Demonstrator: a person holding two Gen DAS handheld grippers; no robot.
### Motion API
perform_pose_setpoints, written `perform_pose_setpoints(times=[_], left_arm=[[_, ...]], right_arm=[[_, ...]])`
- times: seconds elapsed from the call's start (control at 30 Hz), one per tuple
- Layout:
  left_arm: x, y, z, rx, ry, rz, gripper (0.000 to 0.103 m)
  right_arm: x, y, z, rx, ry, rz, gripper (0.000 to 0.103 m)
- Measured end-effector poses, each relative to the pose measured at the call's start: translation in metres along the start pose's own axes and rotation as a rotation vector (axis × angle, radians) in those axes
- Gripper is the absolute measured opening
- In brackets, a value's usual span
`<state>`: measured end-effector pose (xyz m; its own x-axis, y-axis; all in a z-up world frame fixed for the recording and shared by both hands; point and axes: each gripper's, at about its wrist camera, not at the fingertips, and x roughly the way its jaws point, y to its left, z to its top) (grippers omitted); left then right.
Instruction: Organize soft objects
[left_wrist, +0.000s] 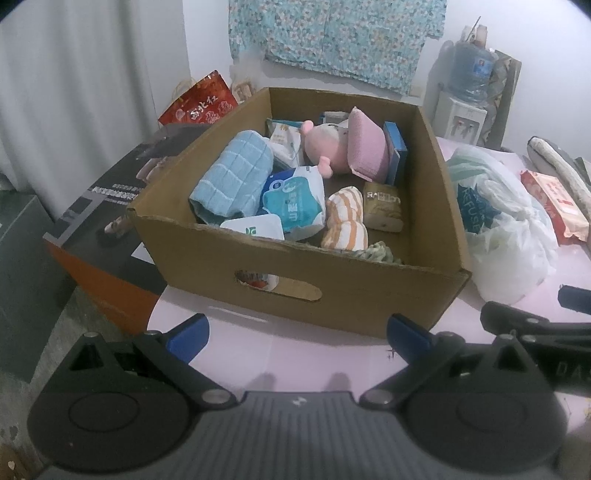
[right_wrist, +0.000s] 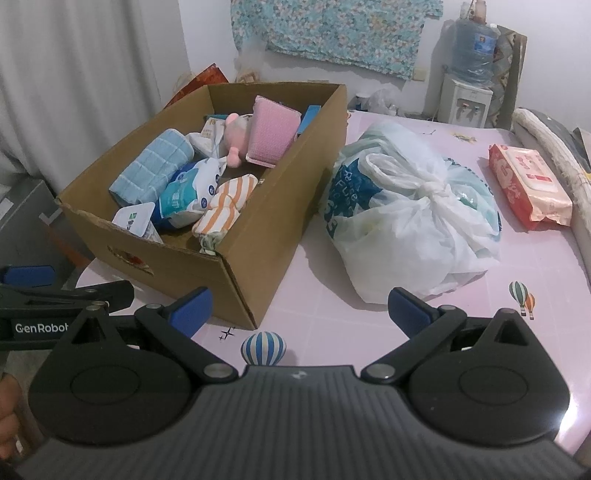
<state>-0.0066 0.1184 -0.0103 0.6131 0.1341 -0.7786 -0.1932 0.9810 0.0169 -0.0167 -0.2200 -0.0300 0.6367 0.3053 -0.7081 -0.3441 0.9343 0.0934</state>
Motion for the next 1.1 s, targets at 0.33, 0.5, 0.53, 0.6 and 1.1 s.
perform_pose_setpoints(times=[0.33, 0.5, 0.53, 0.6, 1.1], left_arm=[[0.0018, 0.003, 0.001, -0.008, 0.009, 0.009, 0.103], [0.002, 0.0029, 0.0012, -0.006, 0.009, 0.009, 0.103], [0.002, 0.0029, 0.0012, -0.006, 0.009, 0.01, 0.103], [0.0016, 0.0027, 0.0016, -0.005, 0.008, 0.011, 0.103], [-0.0025, -0.0002, 0.0044, 0.005, -0.007, 0.019, 0.103]], right_arm=[[0.003, 0.0031, 0.0009, -0.013, 0.008, 0.012, 0.102], [0.0031, 0.003, 0.0011, -0.014, 0.008, 0.014, 0.102], [0.0031, 0.0029, 0.0012, -0.014, 0.008, 0.014, 0.102], [0.0029, 0.0025, 0.0013, -0.011, 0.009, 0.014, 0.102], [0.0025, -0.0017, 0.0034, 0.007, 0.006, 0.022, 0.102]])
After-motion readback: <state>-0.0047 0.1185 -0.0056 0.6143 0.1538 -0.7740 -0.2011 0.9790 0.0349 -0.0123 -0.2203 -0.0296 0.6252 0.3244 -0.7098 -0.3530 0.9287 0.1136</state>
